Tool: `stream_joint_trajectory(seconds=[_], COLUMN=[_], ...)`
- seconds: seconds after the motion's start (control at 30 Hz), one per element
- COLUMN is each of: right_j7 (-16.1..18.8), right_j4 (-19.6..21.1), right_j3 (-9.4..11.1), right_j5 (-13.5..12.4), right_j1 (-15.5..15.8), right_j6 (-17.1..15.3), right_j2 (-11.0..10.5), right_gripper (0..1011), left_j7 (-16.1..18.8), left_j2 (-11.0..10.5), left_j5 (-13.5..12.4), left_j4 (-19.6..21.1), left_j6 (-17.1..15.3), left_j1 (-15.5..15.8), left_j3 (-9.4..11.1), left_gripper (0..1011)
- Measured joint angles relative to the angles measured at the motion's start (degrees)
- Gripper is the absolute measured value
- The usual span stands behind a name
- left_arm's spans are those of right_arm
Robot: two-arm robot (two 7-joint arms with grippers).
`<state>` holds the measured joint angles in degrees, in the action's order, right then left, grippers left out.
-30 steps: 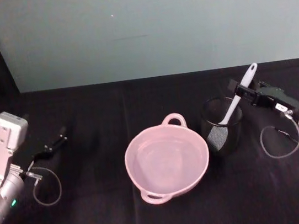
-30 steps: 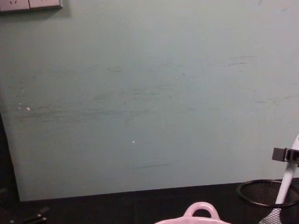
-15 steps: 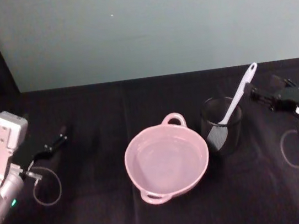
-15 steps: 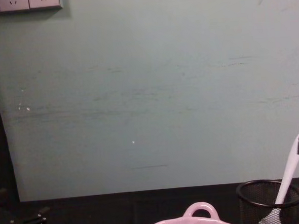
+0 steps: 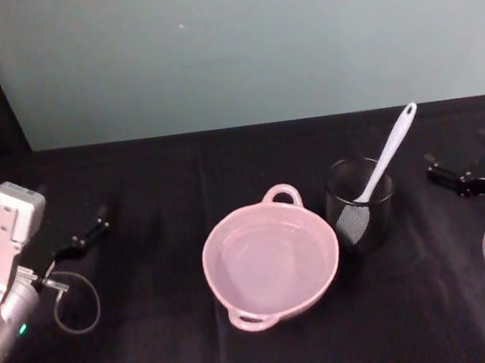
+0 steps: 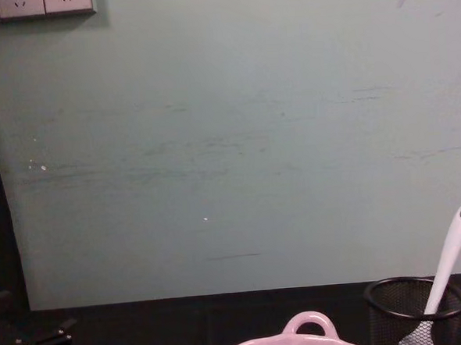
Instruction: Use the one hand to pick up the spoon and stir the clear water in the bowl.
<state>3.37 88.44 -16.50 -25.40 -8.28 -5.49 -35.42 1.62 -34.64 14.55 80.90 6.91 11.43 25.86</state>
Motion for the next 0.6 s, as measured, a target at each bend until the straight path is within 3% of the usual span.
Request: stream_joint_trajectory(seconds=[0.17, 0.33, 0.6], right_j7=[0.77, 2.78, 3.06], right_j4=[-5.56, -10.62, -10.92], right_j3=[-1.93, -2.09, -2.04], right_j5=[2.77, 2.95, 3.00], right_j1=[-3.33, -4.83, -4.97], right_j6=[1.22, 4.18, 4.56], right_j2=[2.39, 4.96, 5.14], right_gripper=[1002, 1002, 1002], left_j7=[0.00, 0.00, 0.00], left_j2=[0.00, 0.00, 0.00], left_j5=[0.00, 0.00, 0.00], left_j4=[0.00, 0.00, 0.00], left_j6=[0.00, 0.00, 0.00], left_j1=[0.00, 0.00, 0.00], left_j3=[0.00, 0.00, 0.00], left_gripper=[1005, 1005, 1005])
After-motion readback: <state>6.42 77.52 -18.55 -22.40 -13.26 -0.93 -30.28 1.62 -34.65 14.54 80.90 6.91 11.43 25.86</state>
